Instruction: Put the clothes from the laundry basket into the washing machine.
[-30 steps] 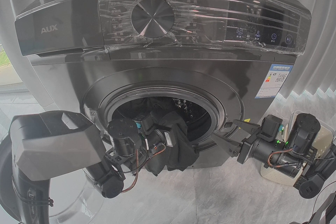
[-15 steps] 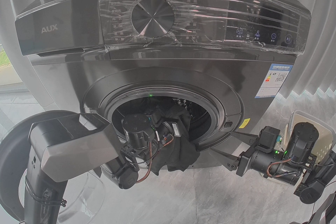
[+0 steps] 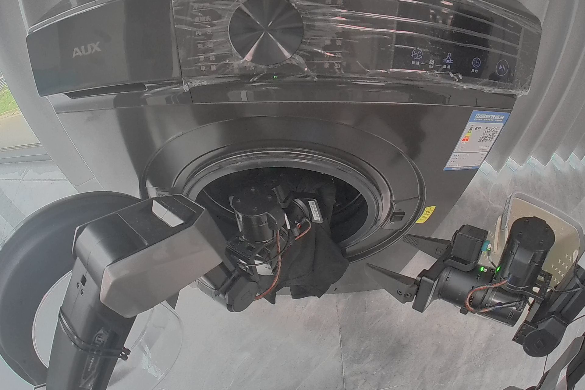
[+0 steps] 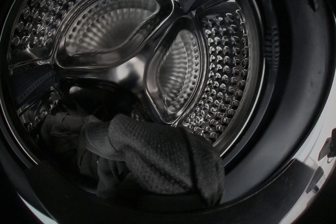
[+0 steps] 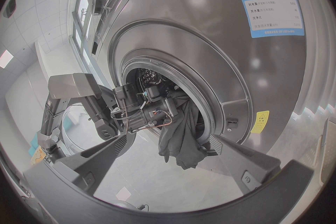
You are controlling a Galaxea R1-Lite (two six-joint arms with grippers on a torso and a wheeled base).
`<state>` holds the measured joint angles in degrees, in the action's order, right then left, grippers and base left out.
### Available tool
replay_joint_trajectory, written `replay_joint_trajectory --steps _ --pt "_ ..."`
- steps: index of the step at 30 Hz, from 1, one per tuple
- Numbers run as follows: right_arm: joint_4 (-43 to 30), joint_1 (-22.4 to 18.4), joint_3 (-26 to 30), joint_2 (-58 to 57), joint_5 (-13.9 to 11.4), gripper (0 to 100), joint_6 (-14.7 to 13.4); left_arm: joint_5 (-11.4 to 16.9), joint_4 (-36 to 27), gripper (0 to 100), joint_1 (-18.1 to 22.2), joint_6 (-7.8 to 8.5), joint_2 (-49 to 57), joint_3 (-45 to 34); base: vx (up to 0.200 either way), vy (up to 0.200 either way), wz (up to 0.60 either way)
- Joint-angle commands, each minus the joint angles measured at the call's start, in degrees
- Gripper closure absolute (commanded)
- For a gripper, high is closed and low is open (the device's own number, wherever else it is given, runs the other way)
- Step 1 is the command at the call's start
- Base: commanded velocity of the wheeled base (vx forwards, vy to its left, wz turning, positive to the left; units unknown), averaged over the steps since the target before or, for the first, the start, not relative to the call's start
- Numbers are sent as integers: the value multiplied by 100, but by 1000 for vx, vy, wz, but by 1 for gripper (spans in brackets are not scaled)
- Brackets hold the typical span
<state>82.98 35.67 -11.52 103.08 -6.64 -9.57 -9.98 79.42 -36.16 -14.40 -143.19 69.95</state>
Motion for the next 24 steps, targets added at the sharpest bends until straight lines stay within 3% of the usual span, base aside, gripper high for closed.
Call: replay_joint_trajectory --steps 1,8,24 --pt "-1 10 1 10 -4 0 -1 -21 -111 100 21 -19 -174 230 0 0 0" --pt "8 37 1 10 -4 0 8 -21 -454 100 12 -90 -262 520 0 0 0" --pt "8 45 1 1 -4 0 8 -320 -1236 100 118 -81 -868 2409 0 0 0"
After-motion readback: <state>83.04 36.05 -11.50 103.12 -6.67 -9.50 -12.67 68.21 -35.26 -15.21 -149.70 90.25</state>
